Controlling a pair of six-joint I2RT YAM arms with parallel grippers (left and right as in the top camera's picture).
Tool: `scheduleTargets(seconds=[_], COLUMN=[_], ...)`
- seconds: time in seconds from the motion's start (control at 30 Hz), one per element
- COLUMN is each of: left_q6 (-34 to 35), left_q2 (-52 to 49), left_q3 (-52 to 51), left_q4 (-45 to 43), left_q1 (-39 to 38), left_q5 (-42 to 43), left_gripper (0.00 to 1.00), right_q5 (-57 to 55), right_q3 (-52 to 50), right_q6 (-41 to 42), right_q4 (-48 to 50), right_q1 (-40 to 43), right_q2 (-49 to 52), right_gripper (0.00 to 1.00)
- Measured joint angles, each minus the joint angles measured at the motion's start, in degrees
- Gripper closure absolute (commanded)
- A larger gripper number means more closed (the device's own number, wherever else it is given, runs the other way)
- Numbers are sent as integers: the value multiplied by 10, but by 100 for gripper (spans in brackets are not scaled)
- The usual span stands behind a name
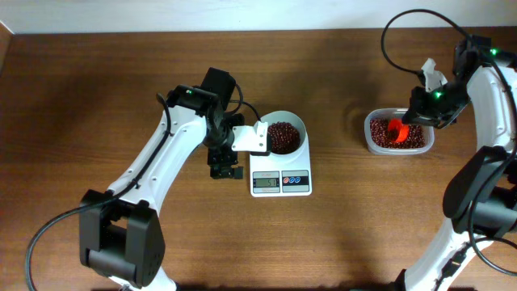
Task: Scoop item into bowl and weigh 50g on scale
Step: 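Return the scoop with the right gripper to the bean tub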
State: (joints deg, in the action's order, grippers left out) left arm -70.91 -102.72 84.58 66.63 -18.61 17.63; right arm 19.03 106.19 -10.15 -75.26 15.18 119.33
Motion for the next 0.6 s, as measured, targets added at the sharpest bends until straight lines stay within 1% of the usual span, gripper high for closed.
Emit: scheduleTargets(seconds=[0.13,0.23,0.33,0.47,0.6], left_q6=[0,0,0,0,0], left_q2=[0,0,0,0,0], left_q3=[0,0,0,0,0], left_q4=[0,0,0,0,0], left_q1=[0,0,0,0,0], left_q5=[0,0,0,0,0], left_gripper=[1,1,1,2,1], right_q5=[-30,-64,-125,-204,-309], right_q3=[15,79,135,141,141], right_q6=[33,44,57,77,105], right_q4=[-25,-63,-83,-88,-88], right_q1=[-3,-16,-49,-101,-148], right_q2=[0,2,2,2,2], right_gripper=[96,96,96,96,96])
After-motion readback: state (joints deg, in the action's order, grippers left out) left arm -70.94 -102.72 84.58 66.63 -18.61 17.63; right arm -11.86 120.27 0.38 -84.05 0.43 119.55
